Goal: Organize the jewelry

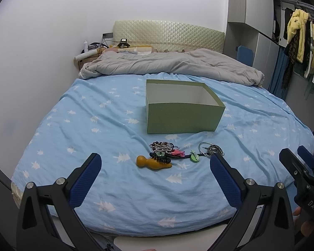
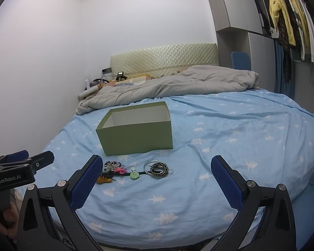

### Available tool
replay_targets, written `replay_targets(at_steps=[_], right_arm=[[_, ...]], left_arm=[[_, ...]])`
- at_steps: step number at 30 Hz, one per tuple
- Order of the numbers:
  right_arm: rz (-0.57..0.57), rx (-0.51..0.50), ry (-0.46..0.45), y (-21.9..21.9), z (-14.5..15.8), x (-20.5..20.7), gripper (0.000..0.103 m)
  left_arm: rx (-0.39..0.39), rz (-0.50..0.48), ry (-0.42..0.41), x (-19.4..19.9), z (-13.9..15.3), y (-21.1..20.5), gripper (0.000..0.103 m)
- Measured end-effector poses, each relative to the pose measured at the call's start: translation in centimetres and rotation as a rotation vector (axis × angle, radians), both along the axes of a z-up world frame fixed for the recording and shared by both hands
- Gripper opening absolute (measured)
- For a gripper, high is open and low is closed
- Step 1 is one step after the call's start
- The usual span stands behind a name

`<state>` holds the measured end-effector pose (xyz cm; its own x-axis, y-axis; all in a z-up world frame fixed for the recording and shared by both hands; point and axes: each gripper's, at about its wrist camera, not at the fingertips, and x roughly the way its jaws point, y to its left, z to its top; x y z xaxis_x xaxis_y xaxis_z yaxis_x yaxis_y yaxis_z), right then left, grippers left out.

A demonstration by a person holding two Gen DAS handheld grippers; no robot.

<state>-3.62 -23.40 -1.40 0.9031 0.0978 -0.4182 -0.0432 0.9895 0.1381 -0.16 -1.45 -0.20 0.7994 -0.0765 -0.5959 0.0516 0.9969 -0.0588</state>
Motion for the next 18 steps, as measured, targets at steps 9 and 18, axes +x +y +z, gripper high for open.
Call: replay_targets(at_steps=[9,18], right_arm=[[-0.001,0.001,0.001,-0.01,-0.09,0.00,0.103],[0.010,0.013,0.020,-0.34,-0.56,0.42,0.103]], left_arm=[[0.001,-0.001,-0.002,-0.03,0.00,0.00,0.103],[-0.011,-0.005,0.022,0.57,-0.59,0.38,0.103]])
